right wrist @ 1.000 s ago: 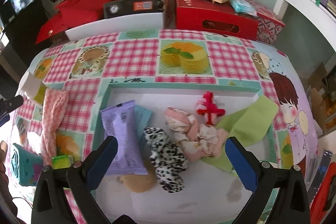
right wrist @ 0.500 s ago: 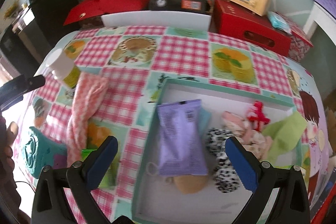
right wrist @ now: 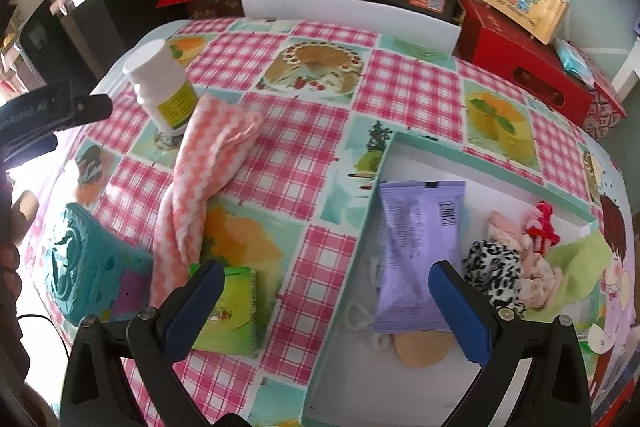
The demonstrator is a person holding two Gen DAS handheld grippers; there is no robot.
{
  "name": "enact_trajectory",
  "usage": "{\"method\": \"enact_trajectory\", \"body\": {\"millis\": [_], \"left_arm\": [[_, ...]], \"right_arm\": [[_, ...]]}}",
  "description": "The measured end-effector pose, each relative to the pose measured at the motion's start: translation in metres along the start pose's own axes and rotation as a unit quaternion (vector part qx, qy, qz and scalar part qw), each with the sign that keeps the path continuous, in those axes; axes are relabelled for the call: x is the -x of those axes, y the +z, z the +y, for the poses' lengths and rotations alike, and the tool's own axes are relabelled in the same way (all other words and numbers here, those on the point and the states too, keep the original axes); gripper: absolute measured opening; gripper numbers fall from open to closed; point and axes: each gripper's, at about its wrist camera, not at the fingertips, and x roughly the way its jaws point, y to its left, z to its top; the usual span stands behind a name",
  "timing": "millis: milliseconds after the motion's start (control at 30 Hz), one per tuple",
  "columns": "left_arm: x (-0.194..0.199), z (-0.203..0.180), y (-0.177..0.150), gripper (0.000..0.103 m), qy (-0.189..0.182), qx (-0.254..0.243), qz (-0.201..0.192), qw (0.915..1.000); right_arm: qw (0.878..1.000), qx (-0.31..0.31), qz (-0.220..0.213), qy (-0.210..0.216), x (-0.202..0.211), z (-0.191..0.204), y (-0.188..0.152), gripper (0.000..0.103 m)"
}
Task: Organize soft objects
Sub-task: 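Move the left tool to the pink striped towel while the right tool approaches the green tissue pack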
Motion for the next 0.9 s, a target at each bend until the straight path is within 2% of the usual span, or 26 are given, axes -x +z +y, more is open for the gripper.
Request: {"method": "enact_trajectory", "body": {"millis": [200, 533, 767, 900], "left_arm": [[-0.012, 0.0, -0.002, 0.102, 0.012, -0.011, 0.025, 0.9996], [-0.024, -0.007, -0.005, 0.101, 0.001, -0.021, 0.055, 0.9983], [-0.027, -0.011, -0.006, 0.101, -0.003, -0.03, 0.062, 0.9977], [-0.028, -0.011, -0.006, 0.101, -0.003, -0.031, 0.062, 0.9976]], "right_arm": [[1.0, 0.02, 0.016, 0.007, -0.009, 0.013, -0.004, 0.103], [0.996, 0.07, 0.052, 0.008, -0.028, 0.042, -0.017, 0.103], [0.995, 0.079, 0.053, -0.001, -0.029, 0.05, -0.02, 0.103], [0.996, 0.076, 0.039, 0.003, -0.022, 0.05, -0.019, 0.103]]}}
